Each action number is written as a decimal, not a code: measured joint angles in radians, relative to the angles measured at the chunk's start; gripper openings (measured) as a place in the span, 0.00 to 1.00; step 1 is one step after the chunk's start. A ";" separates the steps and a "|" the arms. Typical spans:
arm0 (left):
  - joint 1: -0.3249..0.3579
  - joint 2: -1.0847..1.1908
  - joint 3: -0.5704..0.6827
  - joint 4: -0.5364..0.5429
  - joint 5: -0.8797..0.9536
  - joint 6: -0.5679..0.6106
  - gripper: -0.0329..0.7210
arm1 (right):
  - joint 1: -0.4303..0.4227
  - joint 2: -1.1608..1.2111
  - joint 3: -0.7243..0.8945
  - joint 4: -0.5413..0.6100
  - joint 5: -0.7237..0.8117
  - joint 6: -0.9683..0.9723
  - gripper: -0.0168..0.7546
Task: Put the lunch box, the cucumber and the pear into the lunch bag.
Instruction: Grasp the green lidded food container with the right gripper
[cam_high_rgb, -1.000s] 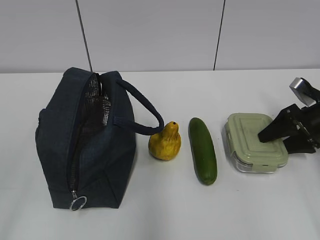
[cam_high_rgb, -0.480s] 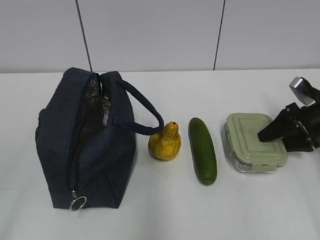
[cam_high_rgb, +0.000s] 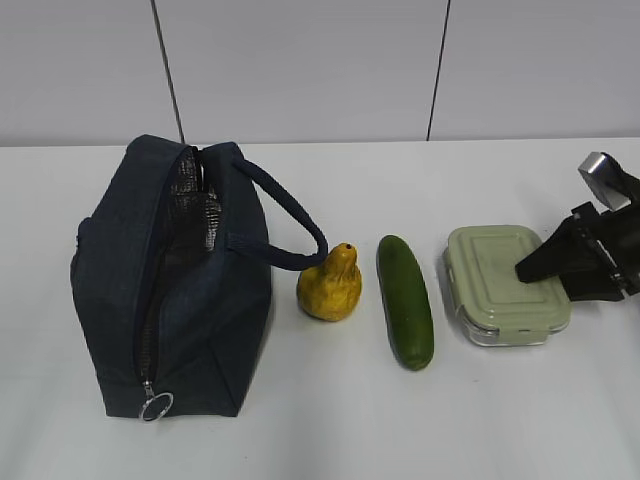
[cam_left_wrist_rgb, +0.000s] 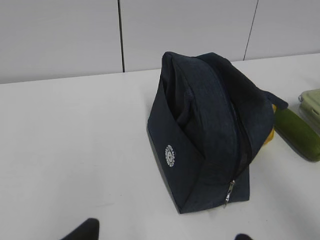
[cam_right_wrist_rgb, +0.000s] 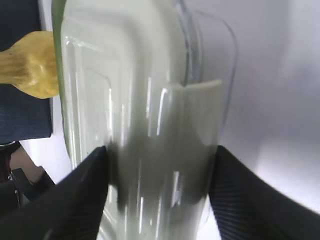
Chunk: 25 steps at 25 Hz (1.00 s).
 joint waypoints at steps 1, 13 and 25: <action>0.000 0.000 0.000 0.000 0.000 0.000 0.66 | 0.000 0.000 0.000 0.002 0.005 0.000 0.60; 0.000 0.000 0.000 0.000 0.000 0.000 0.66 | 0.000 0.000 0.000 -0.001 0.018 0.002 0.54; 0.000 0.000 0.000 0.000 0.000 0.000 0.66 | 0.000 0.000 -0.002 -0.022 0.034 0.002 0.54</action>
